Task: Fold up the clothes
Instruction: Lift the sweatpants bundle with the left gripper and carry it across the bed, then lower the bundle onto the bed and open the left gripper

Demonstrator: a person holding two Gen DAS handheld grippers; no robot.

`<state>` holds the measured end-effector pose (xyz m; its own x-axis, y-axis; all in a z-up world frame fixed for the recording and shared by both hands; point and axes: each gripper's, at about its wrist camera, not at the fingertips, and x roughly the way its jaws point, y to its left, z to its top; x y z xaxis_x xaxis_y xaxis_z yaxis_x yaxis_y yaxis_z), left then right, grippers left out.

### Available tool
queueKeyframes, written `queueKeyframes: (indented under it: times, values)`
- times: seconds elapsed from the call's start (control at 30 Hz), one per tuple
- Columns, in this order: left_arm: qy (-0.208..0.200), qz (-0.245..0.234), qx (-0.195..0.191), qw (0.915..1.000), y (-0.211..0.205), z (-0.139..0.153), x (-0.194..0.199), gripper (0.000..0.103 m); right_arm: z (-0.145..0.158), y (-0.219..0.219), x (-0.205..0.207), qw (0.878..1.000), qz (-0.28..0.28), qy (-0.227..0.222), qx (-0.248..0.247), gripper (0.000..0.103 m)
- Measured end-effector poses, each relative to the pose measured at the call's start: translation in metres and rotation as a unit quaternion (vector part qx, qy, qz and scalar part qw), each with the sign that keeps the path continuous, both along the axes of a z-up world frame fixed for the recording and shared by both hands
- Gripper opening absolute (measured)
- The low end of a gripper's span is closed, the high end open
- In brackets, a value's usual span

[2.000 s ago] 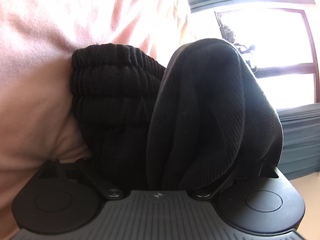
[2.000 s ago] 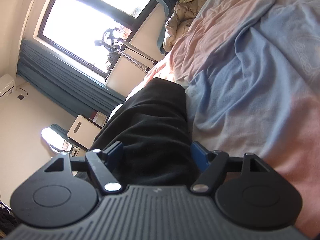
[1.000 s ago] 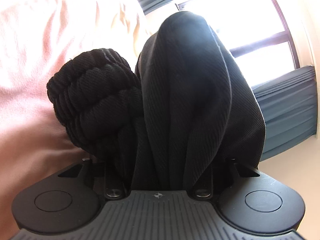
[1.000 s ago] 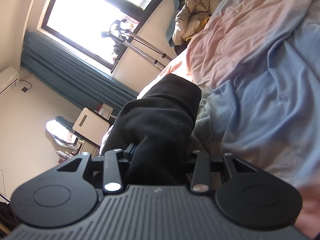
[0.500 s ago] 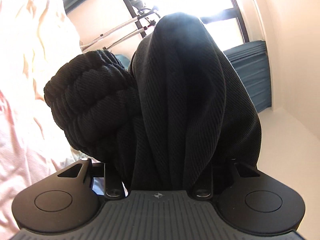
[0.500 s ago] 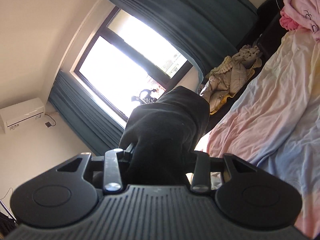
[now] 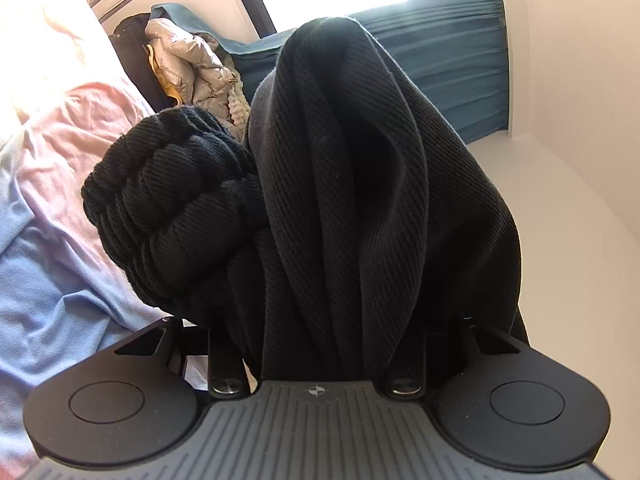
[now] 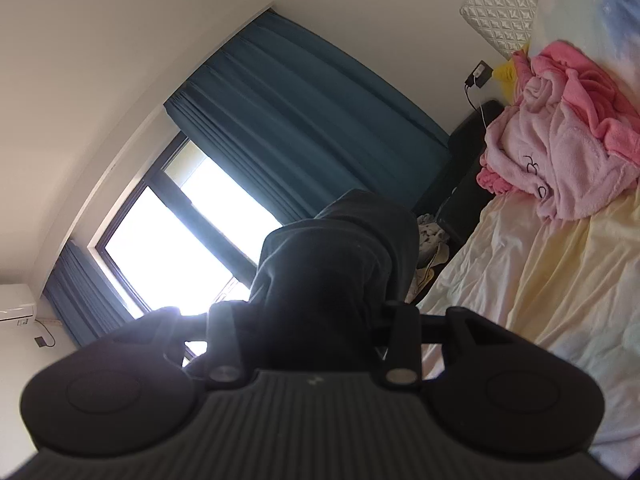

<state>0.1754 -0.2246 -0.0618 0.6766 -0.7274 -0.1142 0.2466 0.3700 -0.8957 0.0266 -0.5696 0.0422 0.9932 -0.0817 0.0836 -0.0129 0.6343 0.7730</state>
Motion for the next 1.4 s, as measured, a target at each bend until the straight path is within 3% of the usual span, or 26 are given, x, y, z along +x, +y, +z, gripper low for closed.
queueKeyframes:
  times: [0.13, 0.23, 0.33, 0.43, 0.53, 0.67, 0.77, 0.8, 0.87, 0.97, 1.03, 1.1, 1.23, 1.4]
  values:
    - [0.016, -0.016, 0.035, 0.9991, -0.032, -0.008, 0.051, 0.047, -0.049, -0.026, 0.015, 0.998, -0.04, 0.031, 0.024, 0.042]
    - [0.045, -0.022, 0.067, 0.9965, -0.045, -0.042, 0.073, 0.047, -0.094, -0.032, 0.026, 0.992, -0.087, 0.07, 0.054, 0.042]
    - [0.099, -0.011, 0.082, 0.9917, -0.045, -0.078, 0.076, 0.047, -0.139, -0.036, 0.046, 0.979, -0.101, 0.144, 0.098, 0.042]
    - [0.11, -0.011, 0.065, 0.9918, -0.041, -0.105, 0.063, 0.054, -0.187, -0.03, 0.056, 0.96, -0.113, 0.209, 0.146, 0.049]
    - [0.108, -0.02, 0.058, 0.9923, -0.034, -0.113, 0.061, 0.057, -0.201, -0.026, 0.057, 0.958, -0.12, 0.217, 0.144, 0.051]
    - [0.123, -0.042, 0.079, 0.9884, -0.025, -0.108, 0.065, 0.069, -0.197, -0.027, 0.056, 0.956, -0.119, 0.222, 0.15, 0.055]
    - [0.111, -0.066, 0.149, 0.9805, -0.02, -0.093, 0.06, 0.076, -0.189, -0.025, 0.053, 0.954, -0.121, 0.229, 0.153, 0.063]
    - [0.106, -0.071, 0.166, 0.9779, -0.018, -0.087, 0.057, 0.087, -0.183, -0.022, 0.05, 0.953, -0.126, 0.235, 0.142, 0.063]
    - [0.079, -0.067, 0.205, 0.9734, -0.006, -0.072, 0.043, 0.095, -0.168, -0.013, 0.043, 0.952, -0.143, 0.245, 0.111, 0.066]
    - [0.058, -0.071, 0.25, 0.9638, 0.011, -0.056, 0.031, 0.095, -0.144, 0.004, 0.032, 0.952, -0.17, 0.249, 0.057, 0.072]
    - [0.016, -0.056, 0.291, 0.9551, 0.021, -0.022, -0.042, 0.098, -0.127, 0.02, 0.025, 0.955, -0.179, 0.238, 0.016, 0.072]
    - [-0.008, -0.045, 0.315, 0.9479, 0.041, -0.004, -0.049, 0.101, -0.109, 0.038, 0.018, 0.958, -0.18, 0.222, -0.025, 0.073]
    - [-0.052, -0.025, 0.361, 0.9307, 0.062, 0.043, -0.013, 0.102, -0.077, 0.079, 0.007, 0.966, -0.145, 0.189, -0.095, 0.073]
    - [-0.114, 0.013, 0.389, 0.914, 0.118, 0.091, -0.067, 0.103, -0.045, 0.138, -0.002, 0.972, -0.027, 0.152, -0.176, 0.073]
